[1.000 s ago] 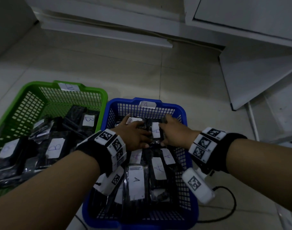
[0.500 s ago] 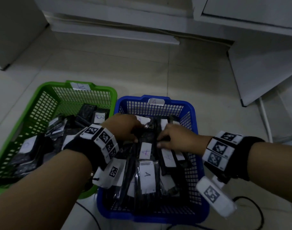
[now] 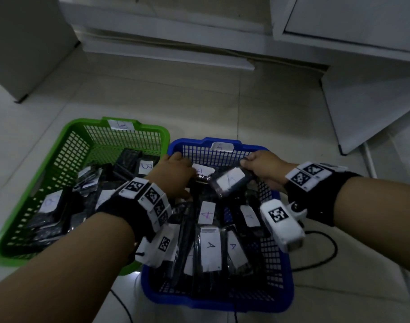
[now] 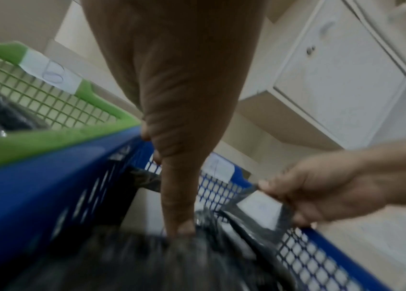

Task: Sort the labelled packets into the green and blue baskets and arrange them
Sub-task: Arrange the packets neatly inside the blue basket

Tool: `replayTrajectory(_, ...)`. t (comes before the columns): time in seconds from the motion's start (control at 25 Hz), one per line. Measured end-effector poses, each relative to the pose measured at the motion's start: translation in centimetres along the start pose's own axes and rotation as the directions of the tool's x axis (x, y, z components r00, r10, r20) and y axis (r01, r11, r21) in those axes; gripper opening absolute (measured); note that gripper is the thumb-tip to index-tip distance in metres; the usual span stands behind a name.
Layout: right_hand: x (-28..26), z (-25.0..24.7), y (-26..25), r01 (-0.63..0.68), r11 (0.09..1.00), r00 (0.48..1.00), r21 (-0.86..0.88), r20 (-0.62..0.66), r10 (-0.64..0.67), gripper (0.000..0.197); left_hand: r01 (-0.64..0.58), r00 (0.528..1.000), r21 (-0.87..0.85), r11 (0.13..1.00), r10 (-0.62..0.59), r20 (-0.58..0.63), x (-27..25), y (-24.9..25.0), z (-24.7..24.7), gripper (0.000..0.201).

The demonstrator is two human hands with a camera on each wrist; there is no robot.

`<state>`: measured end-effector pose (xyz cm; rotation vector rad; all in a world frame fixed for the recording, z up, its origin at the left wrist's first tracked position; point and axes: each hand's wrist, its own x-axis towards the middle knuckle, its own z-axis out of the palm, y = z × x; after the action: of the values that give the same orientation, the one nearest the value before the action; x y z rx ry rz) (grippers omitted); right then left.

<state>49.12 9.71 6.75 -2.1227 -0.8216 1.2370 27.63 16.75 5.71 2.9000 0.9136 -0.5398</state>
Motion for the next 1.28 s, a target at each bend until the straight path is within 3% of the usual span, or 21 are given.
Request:
replayTrajectory(0.08,0.5,1.0,-0.4,-0.104,0.952,0.995,0.289,0.034,0.099,0.011,-0.003,1.000,-0.171,0.985,0.005,0.008,-0.3,-0.9,-0.8,0.037)
replayTrajectory(0.12,0.6,1.6,-0.7,-0.125,0.943,0.991,0.309,0.078,0.105,0.011,0.004,1.000,-0.301,0.953,0.004,0.025,-0.5,-1.4,-1.2,0.029)
replayTrajectory(0.24,0.9,3.4,-0.8,-0.128,0.949,0.987,0.288,0.131,0.093,0.018,0.023,0.998,-0.513,0.858,-0.049,-0.037,-1.0,-2.6,-2.1,0.016)
replayTrajectory(0.36,1.5,4.4,-0.1,-0.151,0.975,0.982,0.161,0.134,0.130,0.031,0.062,0.954,-0.633,0.772,-0.232,-0.189,-1.3,-3.2,-2.1,0.014)
replayTrajectory(0.48,1.3,4.5,0.2,-0.160,0.957,0.980,0.242,0.153,0.125,0.032,0.079,0.905,-0.766,0.637,-0.369,-0.214,-1.1,-3.4,-1.4,0.014)
replayTrajectory(0.56,0.7,4.1,0.4,-0.107,0.958,0.987,0.267,0.143,0.071,0.030,0.084,0.908,-0.786,0.612,-0.372,-0.193,-0.4,-3.2,-0.7,0.020)
replayTrajectory(0.6,0.0,3.7,0.5,-0.043,0.979,0.993,0.201,0.118,0.019,0.028,0.099,0.916,-0.777,0.622,-0.363,-0.173,0.1,-3.1,-0.4,0.022)
replayTrajectory(0.68,-1.3,3.1,0.9,0.134,0.980,0.987,-0.147,0.112,-0.118,0.024,0.119,0.938,-0.722,0.681,-0.316,-0.144,1.1,-2.7,0.0,0.023)
replayTrajectory(0.76,-2.5,3.4,1.8,0.297,0.827,0.945,-0.478,0.272,-0.182,0.040,0.113,0.952,-0.628,0.770,-0.265,-0.152,1.8,-2.1,0.3,0.018)
replayTrajectory(0.84,-3.3,4.4,2.7,0.372,0.692,0.920,-0.618,0.345,-0.186,0.065,0.069,0.950,-0.458,0.886,-0.199,-0.242,2.2,-1.5,0.4,0.022)
replayTrajectory(0.92,-3.6,4.9,3.0,0.349,0.641,0.931,-0.684,0.329,-0.156,0.074,0.041,0.960,-0.288,0.957,-0.118,-0.254,2.2,-0.9,0.2,0.028)
replayTrajectory(1.0,-3.5,4.3,2.9,0.279,0.739,0.943,-0.613,0.322,-0.089,0.050,0.026,0.985,-0.262,0.965,-0.069,-0.156,2.2,-0.7,0.0,0.035)
replayTrajectory(1.08,-3.3,3.1,2.8,0.142,0.916,0.947,-0.375,0.322,-0.015,0.016,0.035,0.996,-0.295,0.955,-0.056,-0.064,2.4,-0.9,-0.2,0.039)
replayTrajectory(1.12,-3.1,2.5,2.7,0.073,0.965,0.953,-0.253,0.302,0.007,0.013,0.032,0.998,-0.299,0.954,-0.047,-0.041,2.4,-1.2,-0.2,0.039)
replayTrajectory(1.28,-2.6,1.1,2.0,-0.089,0.984,0.981,0.157,0.186,0.059,0.005,-0.010,1.000,-0.264,0.964,0.015,0.018,2.2,-1.9,-0.3,0.042)
